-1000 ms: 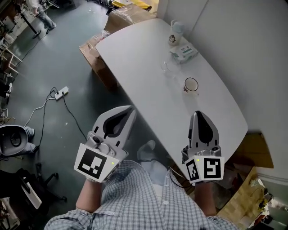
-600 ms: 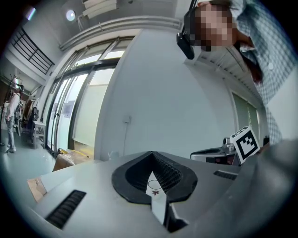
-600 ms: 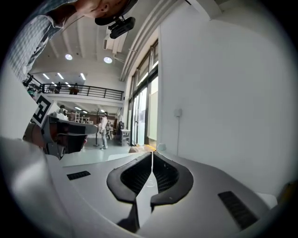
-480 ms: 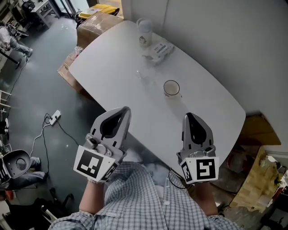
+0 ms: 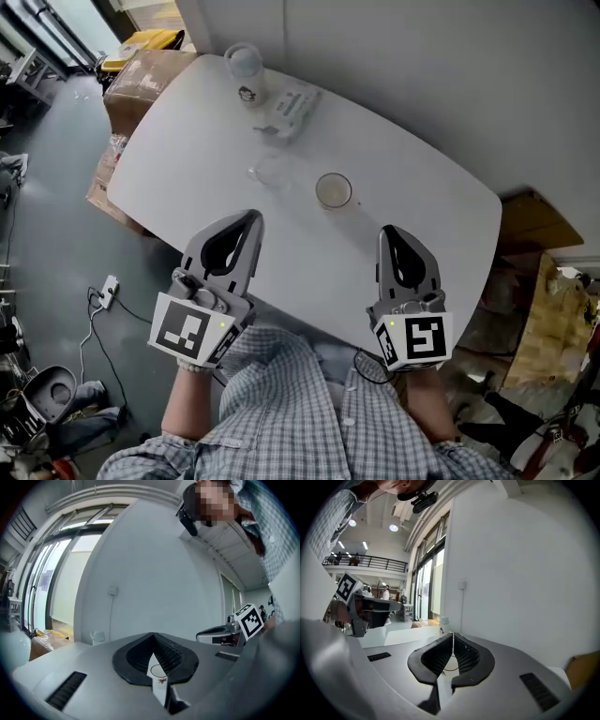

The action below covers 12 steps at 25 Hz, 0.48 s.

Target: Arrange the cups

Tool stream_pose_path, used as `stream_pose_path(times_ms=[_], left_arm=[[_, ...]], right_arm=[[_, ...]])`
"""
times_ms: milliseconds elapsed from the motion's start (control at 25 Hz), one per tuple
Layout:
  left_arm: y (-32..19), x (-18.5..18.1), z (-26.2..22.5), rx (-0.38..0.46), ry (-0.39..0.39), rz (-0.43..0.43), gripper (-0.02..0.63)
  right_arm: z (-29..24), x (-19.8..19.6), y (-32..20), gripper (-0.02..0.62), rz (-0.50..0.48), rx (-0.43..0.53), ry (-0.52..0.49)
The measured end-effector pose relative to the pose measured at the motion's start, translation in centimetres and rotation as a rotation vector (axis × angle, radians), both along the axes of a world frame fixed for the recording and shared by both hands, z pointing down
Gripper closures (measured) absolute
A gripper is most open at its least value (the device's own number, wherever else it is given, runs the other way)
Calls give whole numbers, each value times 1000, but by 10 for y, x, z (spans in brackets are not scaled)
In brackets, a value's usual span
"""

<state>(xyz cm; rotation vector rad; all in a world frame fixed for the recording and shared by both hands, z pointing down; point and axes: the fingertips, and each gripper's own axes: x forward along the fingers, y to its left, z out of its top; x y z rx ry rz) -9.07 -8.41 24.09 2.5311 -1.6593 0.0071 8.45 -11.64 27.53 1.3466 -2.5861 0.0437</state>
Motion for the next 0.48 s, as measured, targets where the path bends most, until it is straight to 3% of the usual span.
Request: stream_pose_path(times_ms=[200, 480], left_arm=[[-27, -15, 23, -85, -30, 80, 598], [-58, -43, 59, -151, -45, 135, 597]], right_arm=[[13, -9, -19, 571, 79, -20, 48], [48, -19, -35, 571, 107, -67, 128]])
